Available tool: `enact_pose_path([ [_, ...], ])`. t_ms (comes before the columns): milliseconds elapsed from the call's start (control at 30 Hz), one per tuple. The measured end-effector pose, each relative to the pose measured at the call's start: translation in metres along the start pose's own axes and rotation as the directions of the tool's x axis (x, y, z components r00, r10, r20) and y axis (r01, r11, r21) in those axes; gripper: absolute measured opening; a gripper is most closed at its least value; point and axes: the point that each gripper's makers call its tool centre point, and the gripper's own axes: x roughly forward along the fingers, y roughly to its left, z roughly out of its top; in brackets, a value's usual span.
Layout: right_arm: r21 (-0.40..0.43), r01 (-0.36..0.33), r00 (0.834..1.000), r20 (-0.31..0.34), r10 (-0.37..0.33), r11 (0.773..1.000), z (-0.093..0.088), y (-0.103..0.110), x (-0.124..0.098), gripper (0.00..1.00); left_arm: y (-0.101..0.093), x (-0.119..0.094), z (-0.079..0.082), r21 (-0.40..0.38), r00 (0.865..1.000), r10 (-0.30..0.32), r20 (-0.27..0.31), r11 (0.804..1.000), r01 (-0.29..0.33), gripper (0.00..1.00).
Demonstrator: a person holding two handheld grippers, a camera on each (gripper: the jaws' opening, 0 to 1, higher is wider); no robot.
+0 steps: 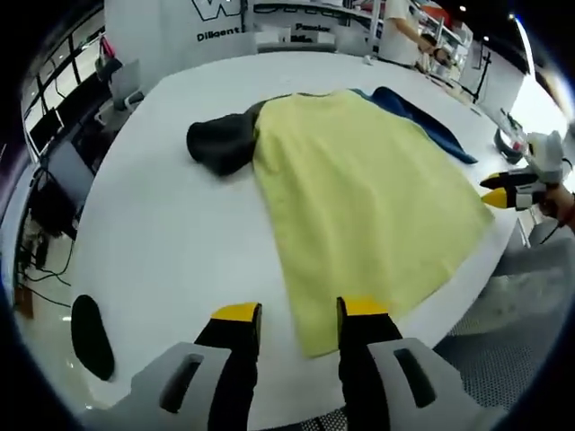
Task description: Fold the garment on the visible template until the final outline fits inside the template.
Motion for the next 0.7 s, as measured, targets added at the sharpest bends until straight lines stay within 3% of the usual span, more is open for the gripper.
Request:
enact_pose_path([
  [100, -0.011, 0.003, 0.999, -0.041, -0.003, 1.000, -0.013, 0.003, -0.001, 0.27, -0.001, 0.004, -0.005, -0.011, 1.000, -0.003, -0.017, 1.000, 0.003, 0.33],
  [300, 0.002, 0.023, 0.999, -0.049, -0.022, 1.000, -0.023, 0.003, -0.003, 0.23, -0.003, 0.008, -0.009, -0.034, 1.000, -0.010, -0.029, 0.999, 0.009, 0.28],
  [400, -0.073, 0.048, 0.995, -0.081, -0.054, 0.996, -0.030, 0.001, -0.003, 0.20, -0.003, 0.008, -0.010, -0.020, 0.999, -0.002, -0.036, 1.000, 0.002, 0.27],
  [700, -0.068, 0.055, 0.995, -0.081, -0.060, 0.996, -0.032, 0.001, -0.001, 0.08, -0.003, 0.009, -0.013, 0.011, 0.998, 0.008, -0.060, 1.000, -0.007, 0.11],
])
